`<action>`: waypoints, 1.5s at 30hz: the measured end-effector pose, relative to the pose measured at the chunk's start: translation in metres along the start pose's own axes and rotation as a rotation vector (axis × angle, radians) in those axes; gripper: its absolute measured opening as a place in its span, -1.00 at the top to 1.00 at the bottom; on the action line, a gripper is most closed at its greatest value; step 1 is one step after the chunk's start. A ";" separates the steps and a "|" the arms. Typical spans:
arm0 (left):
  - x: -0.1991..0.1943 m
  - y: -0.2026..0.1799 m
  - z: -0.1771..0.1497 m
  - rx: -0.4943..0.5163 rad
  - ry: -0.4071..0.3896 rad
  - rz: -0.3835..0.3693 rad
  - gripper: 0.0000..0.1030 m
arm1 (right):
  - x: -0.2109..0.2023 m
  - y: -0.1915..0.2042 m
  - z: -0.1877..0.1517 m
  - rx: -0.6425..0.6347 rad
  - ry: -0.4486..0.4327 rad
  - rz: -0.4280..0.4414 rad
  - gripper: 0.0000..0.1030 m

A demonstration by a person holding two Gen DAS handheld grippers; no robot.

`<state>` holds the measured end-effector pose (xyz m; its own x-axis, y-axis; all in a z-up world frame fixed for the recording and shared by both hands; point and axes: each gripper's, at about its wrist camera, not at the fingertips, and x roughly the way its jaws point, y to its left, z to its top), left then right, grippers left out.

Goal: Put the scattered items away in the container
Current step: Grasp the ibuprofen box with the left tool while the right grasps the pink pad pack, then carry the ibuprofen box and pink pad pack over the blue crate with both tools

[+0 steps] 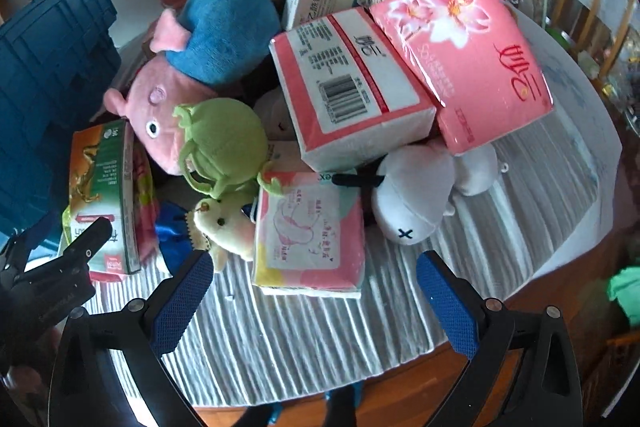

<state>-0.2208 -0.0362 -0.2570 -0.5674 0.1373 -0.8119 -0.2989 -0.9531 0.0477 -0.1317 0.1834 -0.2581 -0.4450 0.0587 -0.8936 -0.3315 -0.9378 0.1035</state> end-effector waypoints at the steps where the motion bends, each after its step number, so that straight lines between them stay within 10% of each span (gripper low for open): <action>1: 0.004 0.000 -0.001 -0.004 0.008 0.004 -0.81 | 0.004 0.001 -0.002 -0.005 0.006 -0.007 -0.99; 17: 0.020 -0.018 -0.002 0.023 -0.014 0.035 -0.74 | 0.045 0.004 -0.015 -0.004 0.026 -0.056 -0.81; 20: 0.015 -0.015 0.001 0.003 -0.013 0.025 -0.72 | 0.044 0.005 -0.016 -0.019 0.027 -0.073 -0.37; 45: -0.100 -0.010 0.051 -0.007 -0.256 -0.054 -0.72 | -0.086 0.016 0.017 -0.061 -0.257 0.014 -0.34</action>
<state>-0.2001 -0.0269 -0.1468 -0.7266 0.2510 -0.6396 -0.3295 -0.9441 0.0038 -0.1133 0.1691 -0.1720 -0.6484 0.1228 -0.7514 -0.2764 -0.9575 0.0820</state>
